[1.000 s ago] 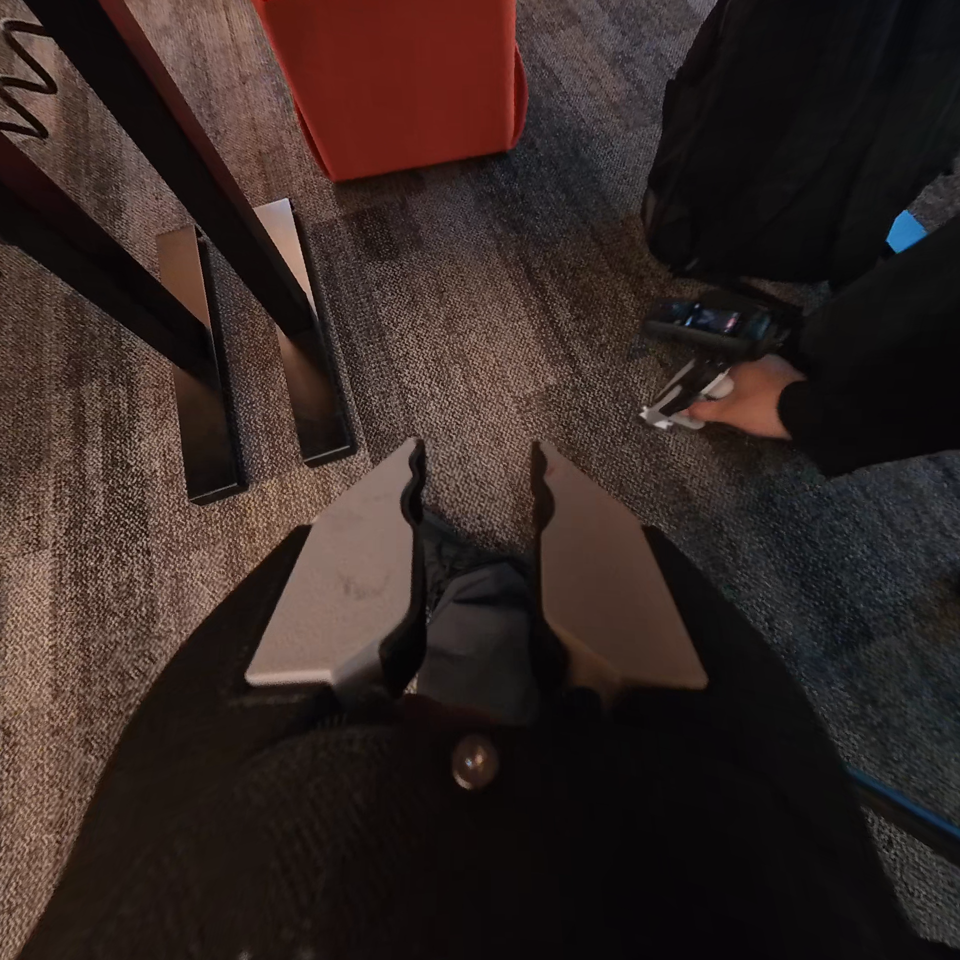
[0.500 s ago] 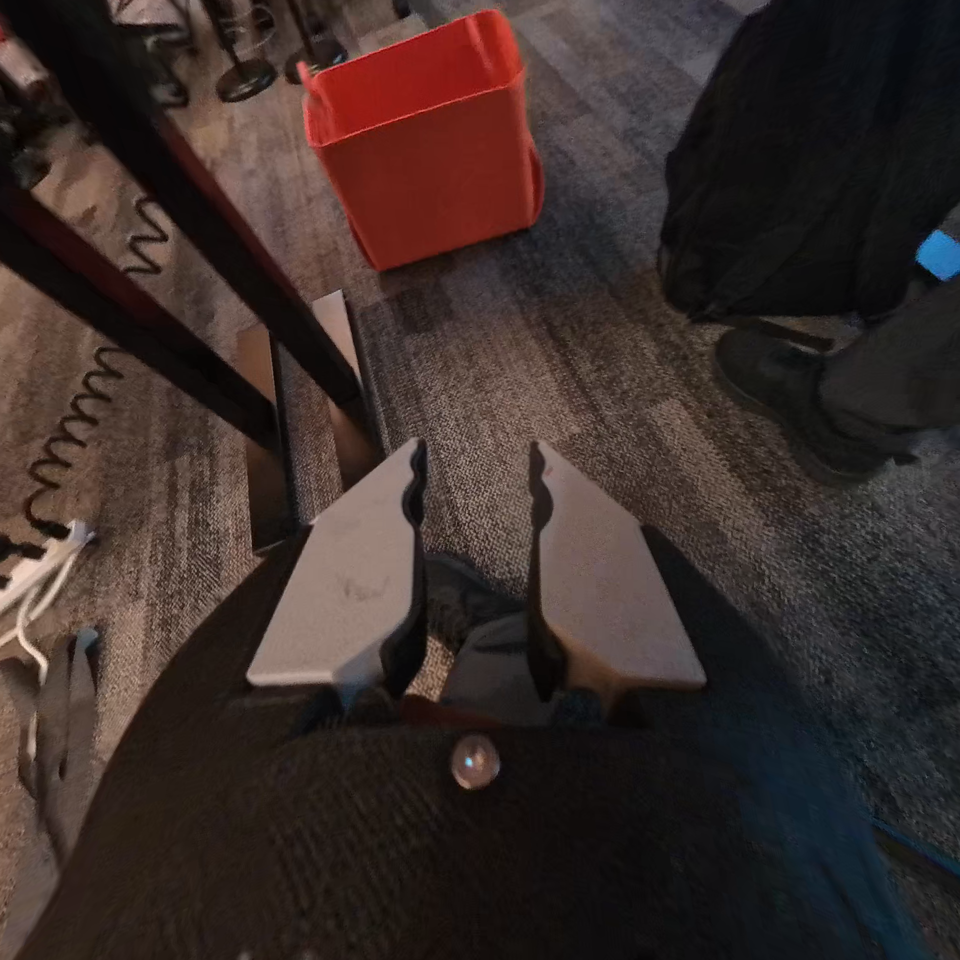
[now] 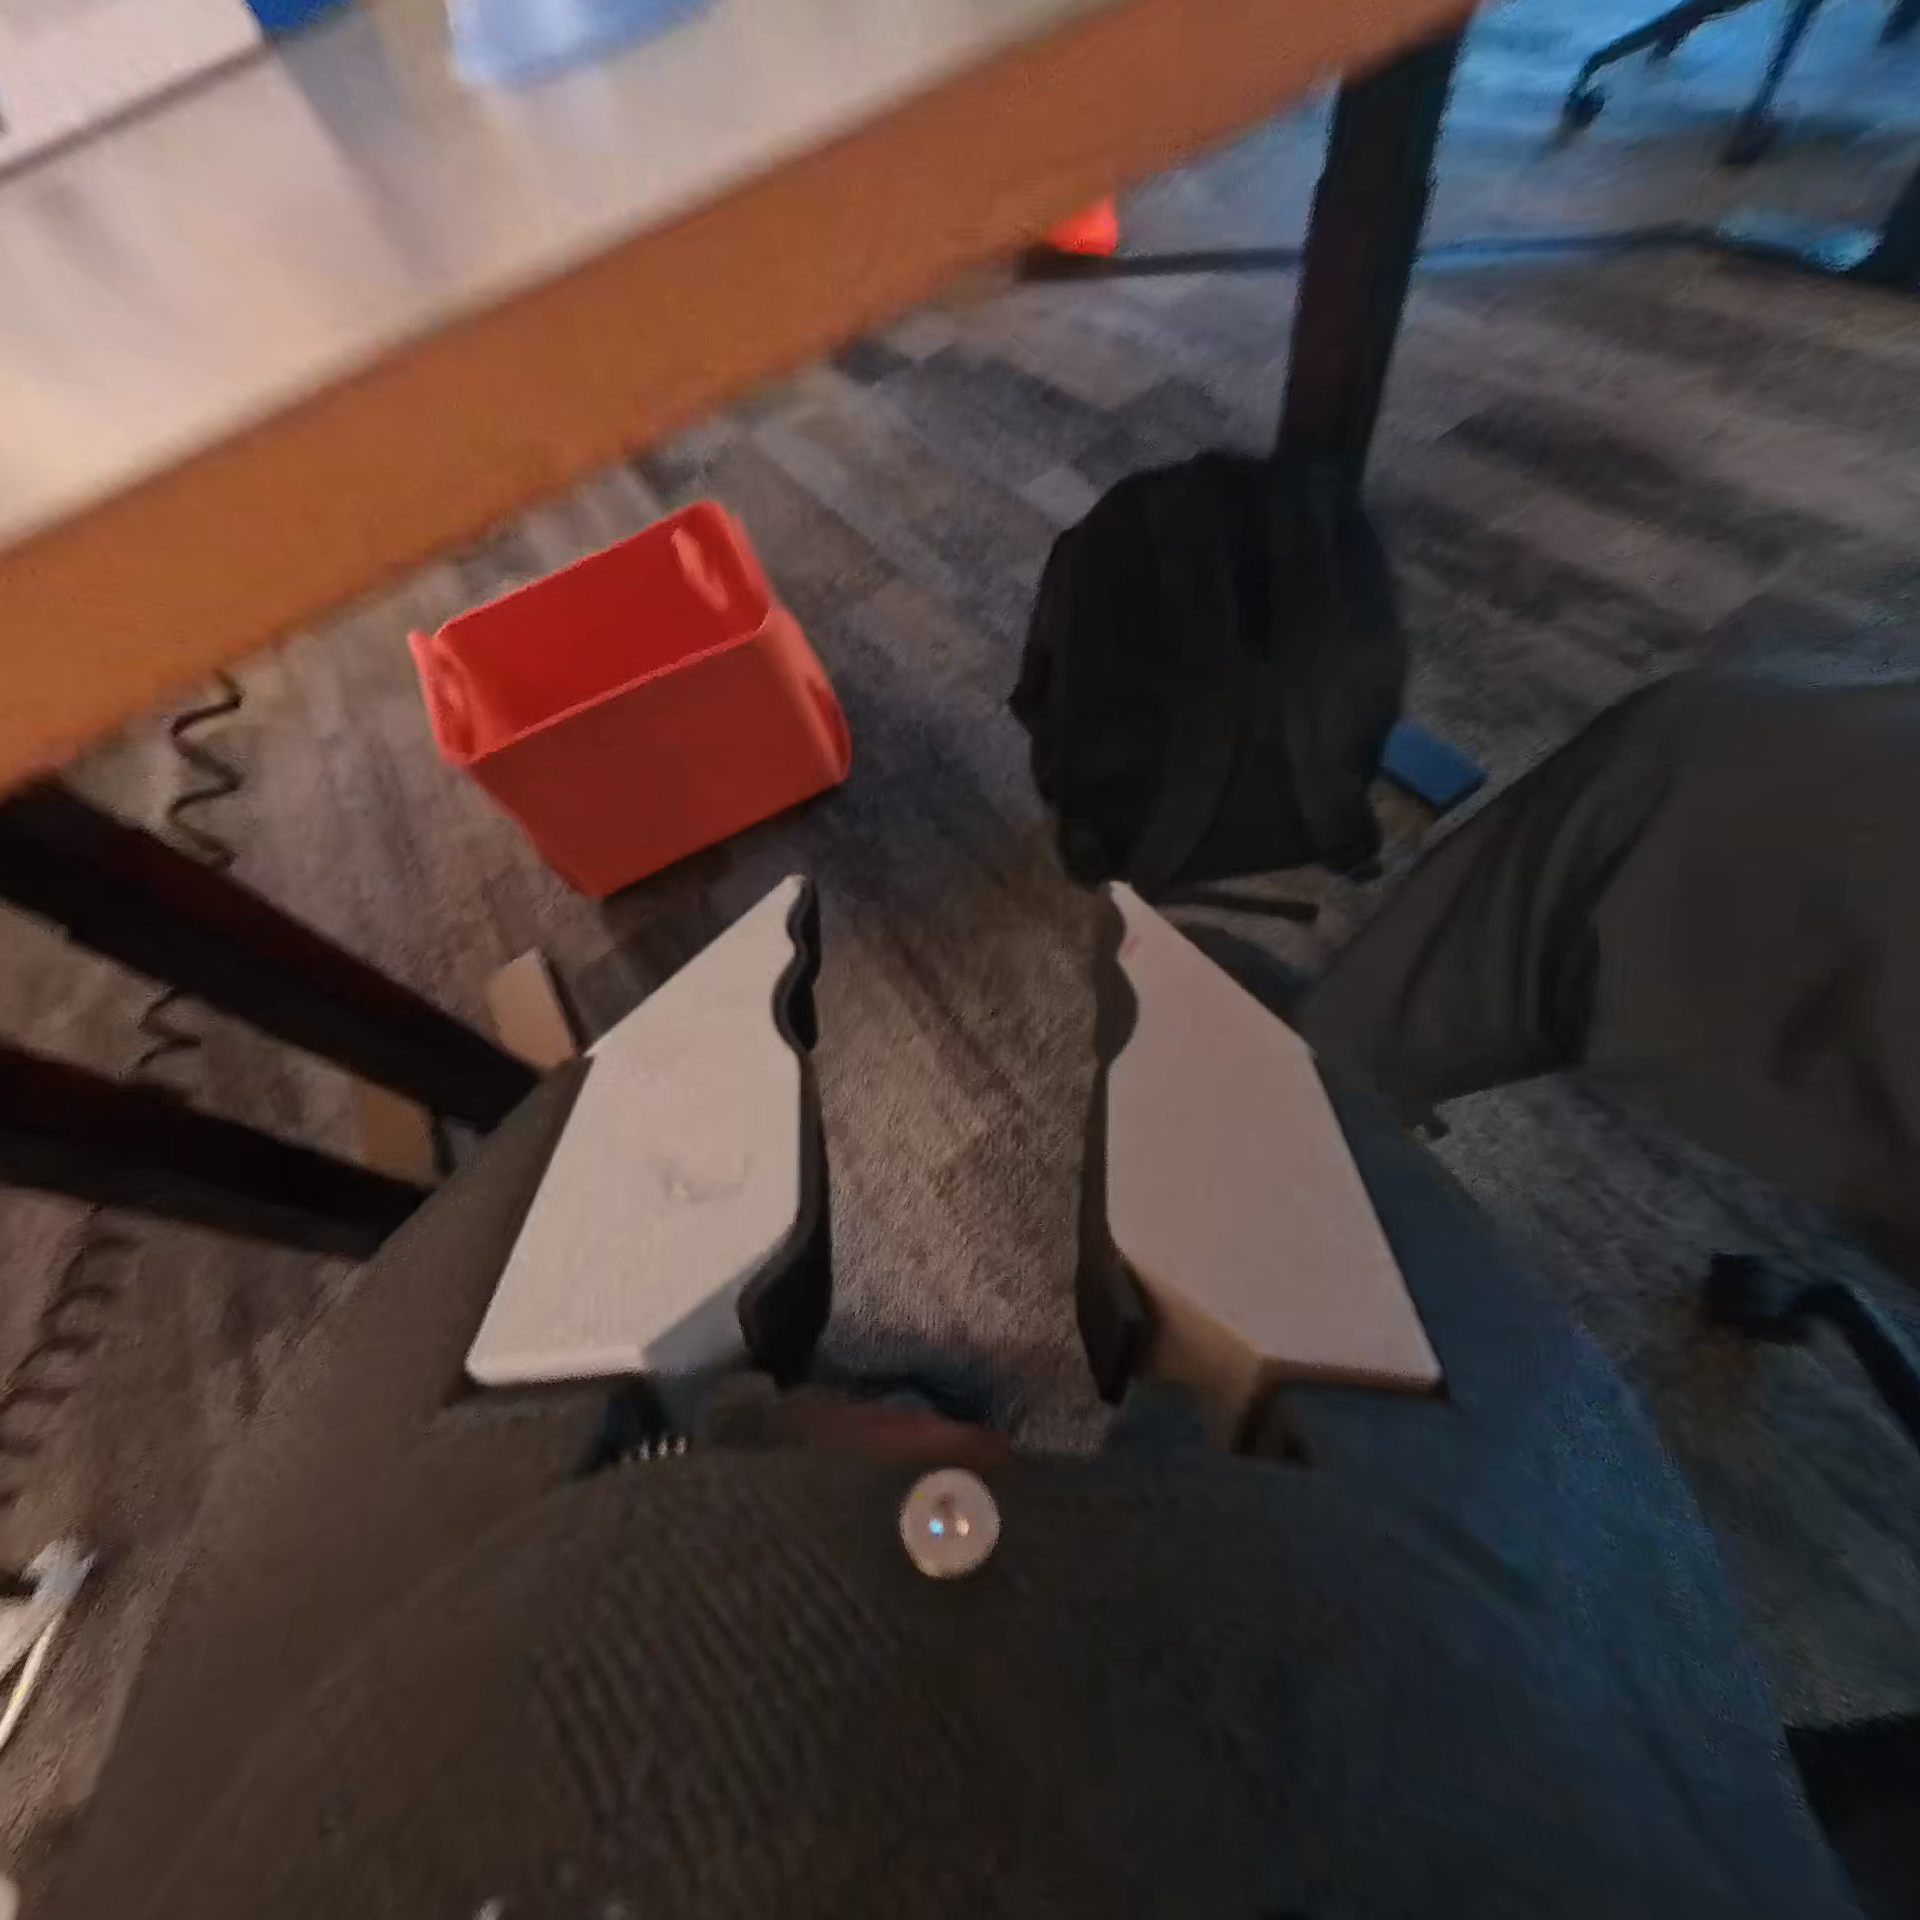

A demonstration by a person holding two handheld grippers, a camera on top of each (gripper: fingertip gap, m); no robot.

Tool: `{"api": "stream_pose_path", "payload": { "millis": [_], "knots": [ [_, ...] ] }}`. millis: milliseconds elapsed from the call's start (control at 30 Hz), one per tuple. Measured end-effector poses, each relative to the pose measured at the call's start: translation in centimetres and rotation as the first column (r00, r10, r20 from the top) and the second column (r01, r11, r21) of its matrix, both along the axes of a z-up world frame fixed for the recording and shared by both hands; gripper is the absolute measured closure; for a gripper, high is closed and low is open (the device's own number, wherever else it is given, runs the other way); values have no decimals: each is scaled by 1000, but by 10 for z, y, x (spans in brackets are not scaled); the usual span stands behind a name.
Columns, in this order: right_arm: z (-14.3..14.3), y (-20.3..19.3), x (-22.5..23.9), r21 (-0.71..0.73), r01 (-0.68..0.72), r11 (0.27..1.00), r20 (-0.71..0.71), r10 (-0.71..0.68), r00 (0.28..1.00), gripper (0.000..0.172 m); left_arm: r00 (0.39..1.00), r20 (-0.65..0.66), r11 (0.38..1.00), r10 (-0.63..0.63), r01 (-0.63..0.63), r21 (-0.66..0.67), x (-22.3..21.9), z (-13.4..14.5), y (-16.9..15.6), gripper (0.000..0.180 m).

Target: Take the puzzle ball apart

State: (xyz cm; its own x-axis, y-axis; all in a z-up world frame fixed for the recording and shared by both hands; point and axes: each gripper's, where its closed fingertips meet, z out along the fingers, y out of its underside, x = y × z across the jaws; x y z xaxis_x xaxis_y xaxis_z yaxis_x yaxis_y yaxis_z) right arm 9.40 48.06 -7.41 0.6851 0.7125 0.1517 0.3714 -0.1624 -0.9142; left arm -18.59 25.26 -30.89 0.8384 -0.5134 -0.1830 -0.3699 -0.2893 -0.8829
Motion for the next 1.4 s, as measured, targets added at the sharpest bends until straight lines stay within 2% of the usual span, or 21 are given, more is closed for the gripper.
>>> {"api": "stream_pose_path", "payload": {
  "millis": [67,133,200,300,367,433,467,533,667,767,833,933,967,1000,1133,1200,1267,1333,1400],
  "knots": [
    [-38,-8,-70,-58,-138,989,66,141,988,107,995,62,996,-84,82,31,9,39,15,129],
    [-73,0,-131,-110,-224,968,119,237,964,100,989,65,987,-135,128,98,10,85,42,129],
    [-99,21,-174,-134,-245,960,183,267,946,96,984,47,980,-172,166,107,5,121,72,126],
    [-122,65,-204,-118,-169,979,284,196,939,90,982,17,979,-187,185,82,-15,148,121,125],
    [-142,83,-214,-164,-131,978,307,176,935,90,982,15,982,-187,186,43,-27,150,148,126],
    [-150,85,-225,-259,-141,956,241,205,949,113,977,30,978,-210,210,-12,-34,146,170,126],
    [-151,78,-232,-319,-189,929,195,259,946,117,974,29,974,-224,224,-36,-37,143,179,126],
    [-144,71,-240,-366,-252,896,122,315,941,91,976,10,974,-216,216,-69,-46,137,203,126],
    [-128,67,-243,-353,-325,877,24,356,934,87,955,-25,937,-297,286,-202,-45,114,238,125],
    [-155,72,-232,-375,-260,890,180,345,921,75,913,-54,887,-405,379,-263,-33,101,258,124],
    [-165,68,-234,-379,-259,888,192,349,917,60,873,-82,848,-480,438,-299,-24,94,266,124],
    [-165,66,-236,-364,-285,887,181,367,912,62,807,-122,784,-578,508,-357,-12,79,275,123],
    [-163,67,-236,-357,-279,892,173,356,918,69,781,-117,756,-614,539,-372,-6,75,275,123],
    [-162,68,-236,-355,-275,894,166,350,922,86,760,-92,730,-643,572,-373,1,76,275,125],
    [-160,71,-233,-347,-254,903,161,323,932,87,722,-54,680,-690,621,-389,11,74,275,125],
    [-149,76,-228,-314,-241,918,126,292,948,87,738,-53,710,-673,624,-325,11,75,279,123],
    [-128,83,-218,-260,-222,940,73,248,966,88,771,-54,743,-635,590,-316,1,76,283,123],
    [-94,91,-194,-163,-166,973,46,176,983,88,806,-75,790,-587,551,-268,-9,79,292,127],
    [-49,99,-154,-60,-70,996,39,73,997,87,830,-78,813,-553,516,-270,-15,78,296,131]
  ]
}}
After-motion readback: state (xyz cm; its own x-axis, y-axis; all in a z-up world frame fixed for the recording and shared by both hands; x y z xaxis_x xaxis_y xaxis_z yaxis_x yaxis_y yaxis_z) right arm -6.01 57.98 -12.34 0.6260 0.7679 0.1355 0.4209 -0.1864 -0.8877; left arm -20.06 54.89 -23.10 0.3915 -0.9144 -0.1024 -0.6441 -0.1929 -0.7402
